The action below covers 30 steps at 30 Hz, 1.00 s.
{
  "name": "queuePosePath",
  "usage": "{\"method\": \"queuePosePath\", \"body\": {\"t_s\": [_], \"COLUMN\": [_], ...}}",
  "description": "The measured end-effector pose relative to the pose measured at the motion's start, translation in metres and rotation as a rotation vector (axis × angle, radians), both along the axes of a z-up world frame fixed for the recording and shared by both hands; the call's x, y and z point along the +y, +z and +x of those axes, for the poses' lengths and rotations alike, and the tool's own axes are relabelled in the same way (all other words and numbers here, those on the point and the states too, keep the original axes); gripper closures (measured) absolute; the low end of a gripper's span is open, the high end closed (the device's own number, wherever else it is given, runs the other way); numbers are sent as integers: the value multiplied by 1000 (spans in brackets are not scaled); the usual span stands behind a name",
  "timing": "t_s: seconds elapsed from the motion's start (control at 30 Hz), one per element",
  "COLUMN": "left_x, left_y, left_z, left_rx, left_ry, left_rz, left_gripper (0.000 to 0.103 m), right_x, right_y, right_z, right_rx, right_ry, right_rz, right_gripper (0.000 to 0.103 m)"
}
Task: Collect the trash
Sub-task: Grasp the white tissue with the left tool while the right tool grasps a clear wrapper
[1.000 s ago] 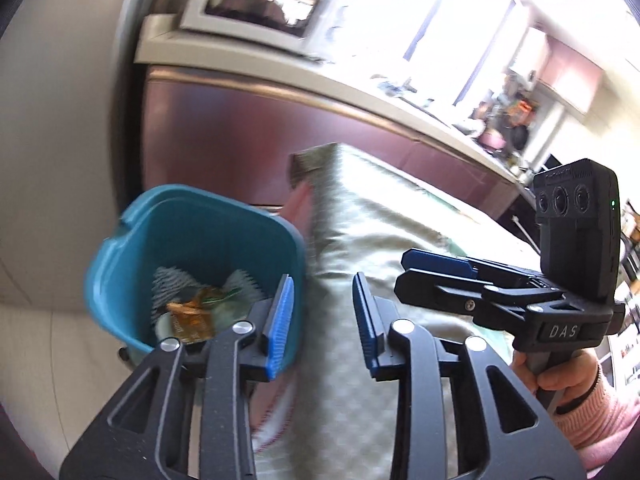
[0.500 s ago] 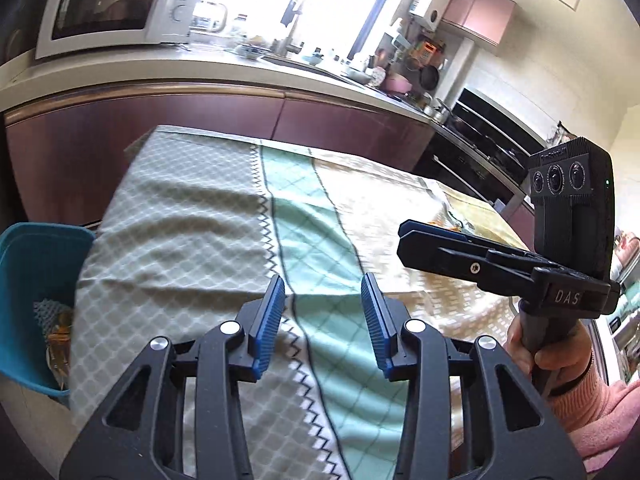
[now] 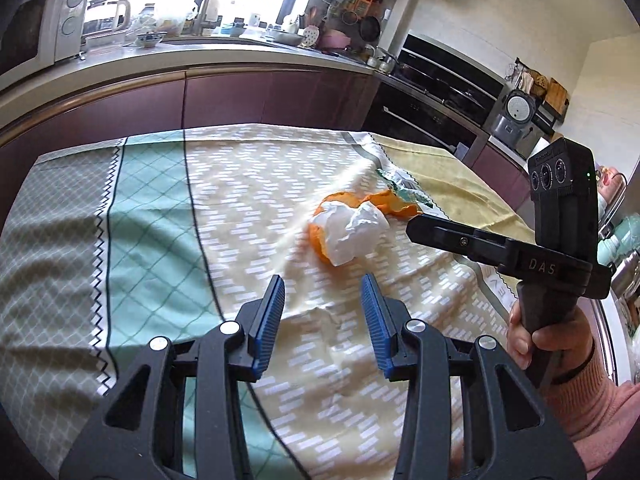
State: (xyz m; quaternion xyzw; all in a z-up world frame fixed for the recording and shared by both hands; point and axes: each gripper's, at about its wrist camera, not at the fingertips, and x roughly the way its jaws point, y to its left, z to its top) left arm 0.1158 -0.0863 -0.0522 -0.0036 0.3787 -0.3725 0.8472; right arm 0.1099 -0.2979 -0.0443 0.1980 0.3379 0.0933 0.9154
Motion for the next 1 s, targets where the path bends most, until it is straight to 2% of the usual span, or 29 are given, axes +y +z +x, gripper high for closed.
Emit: {"method": "queuePosePath", "body": {"t_s": [0.3, 0.47, 0.57, 0.7, 0.83, 0.93, 1.0], "left_x": [-52, -70, -77, -83, -87, -86, -86], "left_y": [6, 1, -1, -4, -10, -13, -14], "left_z": [16, 22, 25, 26, 27, 29, 29], "left_rx": [-40, -52, -54, -50, -37, -22, -15], "left_ry": [-9, -7, -6, -10, -15, -22, -26], "left_rz": [58, 100, 117, 137, 157, 156, 153], "left_gripper": [64, 64, 64, 71, 79, 89, 95], "right_x": [-68, -95, -107, -114, -114, -117, -118], "right_y": [7, -5, -13, -22, -29, -33, -35], "right_z": [-3, 16, 29, 40, 46, 47, 45], "right_rx": [-42, 8, 39, 72, 94, 103, 106], "right_ry": [-150, -191, -193, -196, -177, -173, -172], "right_rz": [-27, -48, -26, 8, 28, 49, 64], "right_gripper": [44, 40, 37, 30, 29, 35, 49]}}
